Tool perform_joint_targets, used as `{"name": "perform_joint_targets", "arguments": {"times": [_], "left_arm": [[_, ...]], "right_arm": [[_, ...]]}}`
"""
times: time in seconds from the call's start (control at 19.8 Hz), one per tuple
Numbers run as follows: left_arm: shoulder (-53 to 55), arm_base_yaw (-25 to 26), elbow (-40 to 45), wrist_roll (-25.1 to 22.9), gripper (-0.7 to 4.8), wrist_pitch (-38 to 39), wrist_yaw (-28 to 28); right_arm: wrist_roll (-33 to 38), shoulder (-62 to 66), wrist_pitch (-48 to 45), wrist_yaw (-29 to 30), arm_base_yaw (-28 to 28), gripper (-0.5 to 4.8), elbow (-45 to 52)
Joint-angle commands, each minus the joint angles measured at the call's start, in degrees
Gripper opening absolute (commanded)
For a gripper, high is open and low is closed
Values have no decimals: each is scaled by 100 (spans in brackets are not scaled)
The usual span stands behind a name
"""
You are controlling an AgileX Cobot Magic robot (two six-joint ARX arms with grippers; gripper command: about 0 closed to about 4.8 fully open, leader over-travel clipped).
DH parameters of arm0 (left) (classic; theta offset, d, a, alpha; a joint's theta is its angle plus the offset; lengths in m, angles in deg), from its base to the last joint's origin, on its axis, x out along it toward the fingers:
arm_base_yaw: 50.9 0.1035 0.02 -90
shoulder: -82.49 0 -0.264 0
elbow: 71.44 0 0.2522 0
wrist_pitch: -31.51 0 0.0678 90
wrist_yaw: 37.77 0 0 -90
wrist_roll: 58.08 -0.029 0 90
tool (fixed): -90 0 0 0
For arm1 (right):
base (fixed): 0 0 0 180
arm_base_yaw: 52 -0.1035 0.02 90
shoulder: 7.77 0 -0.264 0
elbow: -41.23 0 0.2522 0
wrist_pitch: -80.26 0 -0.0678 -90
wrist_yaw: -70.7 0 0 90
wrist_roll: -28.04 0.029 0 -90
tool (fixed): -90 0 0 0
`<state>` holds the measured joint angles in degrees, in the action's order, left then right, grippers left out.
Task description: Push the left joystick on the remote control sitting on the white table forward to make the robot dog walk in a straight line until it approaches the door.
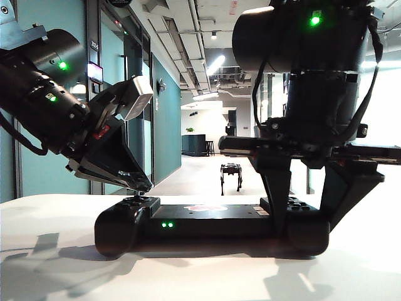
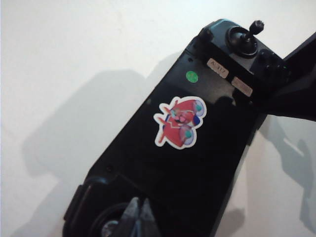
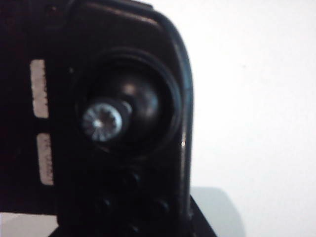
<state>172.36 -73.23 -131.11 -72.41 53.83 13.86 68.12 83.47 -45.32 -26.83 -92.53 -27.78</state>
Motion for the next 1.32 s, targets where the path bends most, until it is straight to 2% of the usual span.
{"name": "perform_joint_targets", "arguments": {"times": [0.05,0.51,0.66,0.76,0.81,1.01,1.16,1.21,1.26,1.32], "left_arm": [[-11,-2,0,-2,-5,-90,22],[-13,-2,-2,0,-5,-87,13],[-205,-4,-216,173,-5,634,-37],[-538,-11,-573,192,-5,1449,-11],[-841,-7,-737,483,-5,1670,188],[-1823,-7,-896,1554,-5,1694,973],[-2601,-7,-896,1856,-5,1738,1453],[-2835,-7,-896,1941,-5,1746,1543],[-3161,-4,-896,1954,-5,1762,1644],[-3460,-4,-896,1971,-5,1766,1735]], "right_arm": [[17,-9,92,-9,-4,178,4],[17,-9,81,-9,-4,178,4],[17,-9,83,-17,-2,178,4],[17,-9,77,-44,-2,178,4],[17,-9,61,-52,-2,178,4],[-79,-9,-11,-50,-2,179,4],[-133,-9,-22,-52,0,187,4],[-138,-9,-24,-52,0,226,4],[-212,-9,-24,-50,0,293,4],[-289,-11,9,-48,0,298,0]]}}
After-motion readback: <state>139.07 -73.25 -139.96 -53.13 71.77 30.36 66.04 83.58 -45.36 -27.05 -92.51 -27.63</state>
